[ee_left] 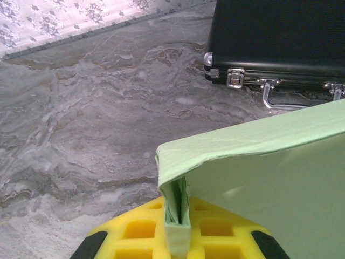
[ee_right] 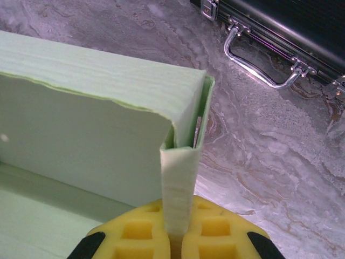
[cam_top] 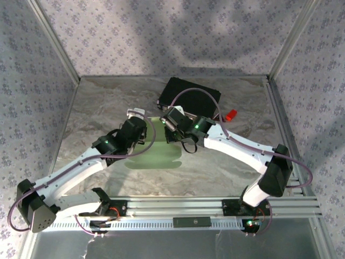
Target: Fold the paper box
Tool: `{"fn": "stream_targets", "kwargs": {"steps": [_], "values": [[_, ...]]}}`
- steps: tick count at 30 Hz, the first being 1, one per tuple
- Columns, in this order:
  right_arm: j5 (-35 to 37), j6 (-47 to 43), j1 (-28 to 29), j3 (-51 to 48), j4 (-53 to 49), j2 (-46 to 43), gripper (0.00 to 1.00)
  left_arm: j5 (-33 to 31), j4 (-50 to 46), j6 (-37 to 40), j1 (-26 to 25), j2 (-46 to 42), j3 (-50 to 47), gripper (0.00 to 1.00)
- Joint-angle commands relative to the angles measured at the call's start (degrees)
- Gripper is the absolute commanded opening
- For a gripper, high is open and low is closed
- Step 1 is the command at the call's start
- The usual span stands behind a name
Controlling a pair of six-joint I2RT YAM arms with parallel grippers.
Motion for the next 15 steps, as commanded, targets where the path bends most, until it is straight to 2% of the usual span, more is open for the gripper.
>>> {"fn": "stream_targets", "kwargs": {"steps": [1,2,3,4,6,9,15], "values": [[-2.32,0.15,1.32,2.04,0.18,-0.75,0.0,-0.42,0.49,0.79,-0.59,-0.17,1.96,0.12],[-2.34,0.13,1.09,1.82,0.2,-0.75,0.0,1.15,0.48,0.71,-0.13,-0.8,1.9,0.31],[-2.35,0.14,0.71,1.48,0.28,-0.92,0.0,4.87,0.44,0.39,0.61,-1.54,1.89,0.41],[-2.41,0.14,0.48,1.21,0.37,-1.07,0.0,7.12,0.34,0.13,1.28,-2.32,1.88,0.45],[-2.74,0.11,-0.19,0.64,0.65,-1.43,0.0,11.62,-0.27,-0.96,3.22,-4.23,1.78,0.52],[-3.06,-0.18,-0.95,0.21,0.79,-1.62,0.0,16.23,-2.56,-1.95,4.97,-6.42,2.68,0.56],[-3.8,-0.28,-2.34,-0.37,1.37,-1.88,0.0,18.0,-8.03,-3.38,5.37,-9.26,3.25,0.6]]}}
